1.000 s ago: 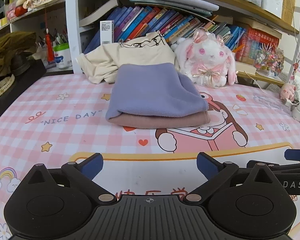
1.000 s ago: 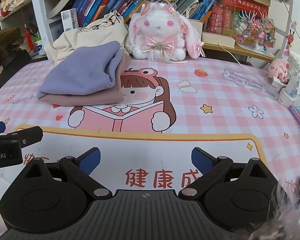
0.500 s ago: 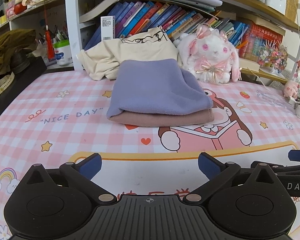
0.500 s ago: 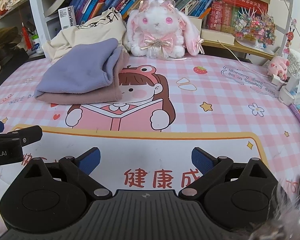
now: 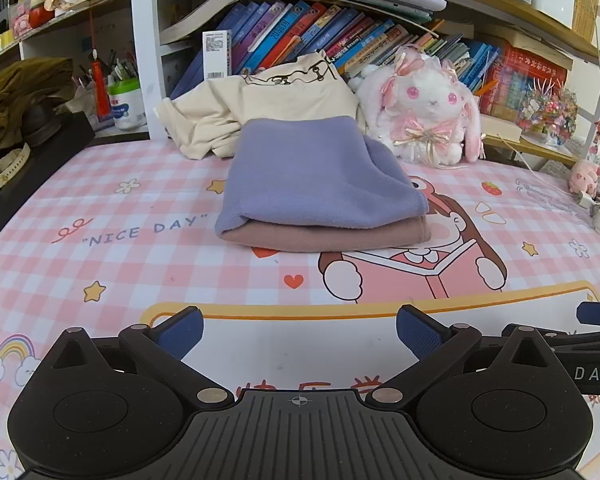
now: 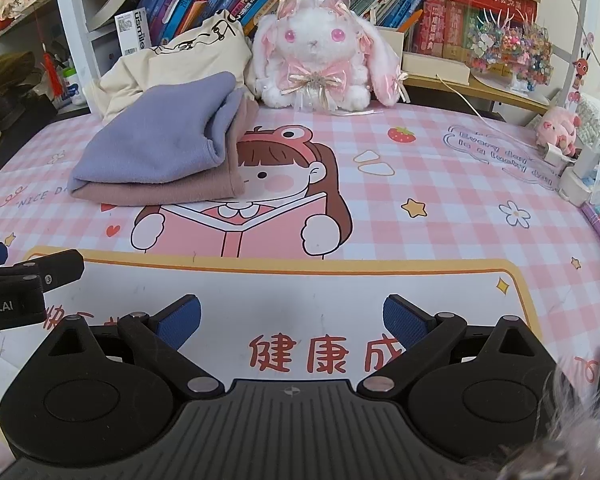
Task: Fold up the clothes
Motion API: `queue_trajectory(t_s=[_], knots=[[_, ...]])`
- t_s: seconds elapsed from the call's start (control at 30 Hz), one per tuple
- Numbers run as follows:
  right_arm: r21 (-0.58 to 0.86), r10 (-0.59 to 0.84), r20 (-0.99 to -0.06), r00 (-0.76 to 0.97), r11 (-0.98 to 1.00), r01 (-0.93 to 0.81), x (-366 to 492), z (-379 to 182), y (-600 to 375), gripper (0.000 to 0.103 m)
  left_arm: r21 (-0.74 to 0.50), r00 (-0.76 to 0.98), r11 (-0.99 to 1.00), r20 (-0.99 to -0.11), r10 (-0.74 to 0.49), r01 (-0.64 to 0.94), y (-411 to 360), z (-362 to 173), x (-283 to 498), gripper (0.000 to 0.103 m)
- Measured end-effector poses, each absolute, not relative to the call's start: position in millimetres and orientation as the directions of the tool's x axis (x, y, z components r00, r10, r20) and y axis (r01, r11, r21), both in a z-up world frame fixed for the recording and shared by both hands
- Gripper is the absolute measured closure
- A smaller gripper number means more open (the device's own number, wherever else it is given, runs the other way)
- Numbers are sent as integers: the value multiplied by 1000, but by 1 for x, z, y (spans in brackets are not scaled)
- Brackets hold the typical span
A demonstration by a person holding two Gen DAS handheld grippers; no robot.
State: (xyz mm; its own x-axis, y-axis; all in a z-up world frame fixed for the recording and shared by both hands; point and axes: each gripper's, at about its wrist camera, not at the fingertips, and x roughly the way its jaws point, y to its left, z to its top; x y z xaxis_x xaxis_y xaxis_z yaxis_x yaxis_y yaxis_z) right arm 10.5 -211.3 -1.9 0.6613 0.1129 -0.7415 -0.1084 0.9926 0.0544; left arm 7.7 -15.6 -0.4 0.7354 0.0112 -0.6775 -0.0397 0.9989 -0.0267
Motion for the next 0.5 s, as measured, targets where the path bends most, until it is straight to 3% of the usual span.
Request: queue_trajectory(t_s=[0.5], knots=[[56,112,-746,656,993,-105,12,-3,-211,4,-39,733,999,-680,-3,-32,-15,-1,9,0]])
